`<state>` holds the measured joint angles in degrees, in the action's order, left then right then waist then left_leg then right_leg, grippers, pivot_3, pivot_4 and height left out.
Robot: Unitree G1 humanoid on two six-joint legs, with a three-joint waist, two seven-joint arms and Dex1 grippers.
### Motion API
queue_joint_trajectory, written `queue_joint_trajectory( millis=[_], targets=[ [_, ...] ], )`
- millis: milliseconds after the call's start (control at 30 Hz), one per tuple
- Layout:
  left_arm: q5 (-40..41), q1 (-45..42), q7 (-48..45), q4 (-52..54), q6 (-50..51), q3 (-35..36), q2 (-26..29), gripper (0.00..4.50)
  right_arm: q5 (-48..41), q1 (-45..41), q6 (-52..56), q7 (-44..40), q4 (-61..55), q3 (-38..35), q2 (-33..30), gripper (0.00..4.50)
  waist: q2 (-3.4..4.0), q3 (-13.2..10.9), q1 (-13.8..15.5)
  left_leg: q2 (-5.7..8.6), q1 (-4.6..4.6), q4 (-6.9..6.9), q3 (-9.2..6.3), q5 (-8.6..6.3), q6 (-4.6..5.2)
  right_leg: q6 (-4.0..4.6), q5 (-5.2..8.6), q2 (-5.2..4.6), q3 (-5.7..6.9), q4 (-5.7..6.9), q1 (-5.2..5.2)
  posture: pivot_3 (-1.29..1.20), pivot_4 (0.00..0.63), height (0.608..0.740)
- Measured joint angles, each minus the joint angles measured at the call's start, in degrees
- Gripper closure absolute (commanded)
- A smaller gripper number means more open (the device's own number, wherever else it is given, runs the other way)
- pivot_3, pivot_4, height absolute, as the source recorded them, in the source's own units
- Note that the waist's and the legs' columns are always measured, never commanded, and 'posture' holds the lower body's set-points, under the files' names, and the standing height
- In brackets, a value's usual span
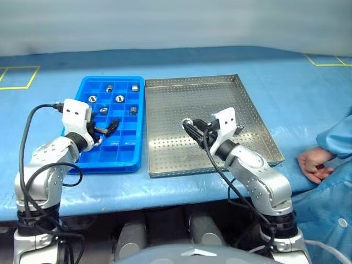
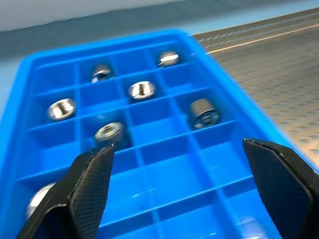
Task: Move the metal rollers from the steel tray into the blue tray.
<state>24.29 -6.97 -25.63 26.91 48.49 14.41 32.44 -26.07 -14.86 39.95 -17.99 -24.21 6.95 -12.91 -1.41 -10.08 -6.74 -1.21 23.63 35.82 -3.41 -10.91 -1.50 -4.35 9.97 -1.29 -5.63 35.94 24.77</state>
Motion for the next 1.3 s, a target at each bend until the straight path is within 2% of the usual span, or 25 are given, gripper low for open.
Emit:
queue_joint_trajectory(
  millis=[167,300,500,867,1167,1300],
  targets=[
    [-1.65,7.32,-5.82,3.09,-4.54,-4.25,5.53,0.02,5.69,-7.82,-7.13,-3.79,11.17,5.61,2.04,2.79,0.00,0.00,0.17,-0.02,0.00,0.02,0.02,0.00,0.00,0.02,0.01,-0.02,0.02,-0.02,-0.01,0.05,0.150,0.740],
    [-1.30,10.24,-6.16,6.23,-5.30,-4.33,5.51,0.02,9.60,-13.94,-10.24,-7.42,19.48,9.62,3.58,2.79,-0.01,-0.01,1.36,-0.02,0.03,-0.02,0.01,0.00,0.00,0.03,0.01,-0.03,0.03,-0.04,0.02,0.10,0.150,0.740],
    [-0.43,15.02,-4.27,10.76,-6.82,-0.65,2.28,0.02,14.10,-23.79,-16.19,-12.14,33.45,12.45,7.44,2.79,0.00,-0.01,3.34,-0.04,0.00,-0.17,-0.02,0.00,0.00,0.10,0.04,0.00,0.11,-0.02,0.06,0.20,0.150,0.740],
    [0.65,21.58,-0.10,15.83,-6.87,2.23,-1.14,0.02,20.16,-34.67,-27.13,-14.32,57.58,12.31,16.36,2.79,0.02,-0.02,6.81,-0.05,0.00,-0.21,-0.08,0.00,-0.01,0.18,0.09,-0.01,0.22,-0.03,0.06,0.29,0.150,0.740],
    [0.69,22.16,2.09,16.27,-6.83,2.18,-2.02,0.02,21.48,-38.54,-32.33,-12.90,69.08,7.85,17.99,2.79,0.04,-0.03,8.37,-0.06,0.00,-0.33,-0.12,-0.01,-0.03,0.30,0.16,-0.01,0.32,-0.03,0.11,0.30,0.150,0.740],
    [0.64,21.89,2.84,16.27,-6.75,1.97,-2.01,0.00,21.50,-39.03,-32.60,-12.92,71.31,6.18,18.13,1.74,0.04,-0.03,8.44,-0.07,0.01,-0.41,-0.13,-0.01,-0.03,0.35,0.18,0.00,0.34,-0.03,0.15,0.30,0.150,0.740]
  ],
)
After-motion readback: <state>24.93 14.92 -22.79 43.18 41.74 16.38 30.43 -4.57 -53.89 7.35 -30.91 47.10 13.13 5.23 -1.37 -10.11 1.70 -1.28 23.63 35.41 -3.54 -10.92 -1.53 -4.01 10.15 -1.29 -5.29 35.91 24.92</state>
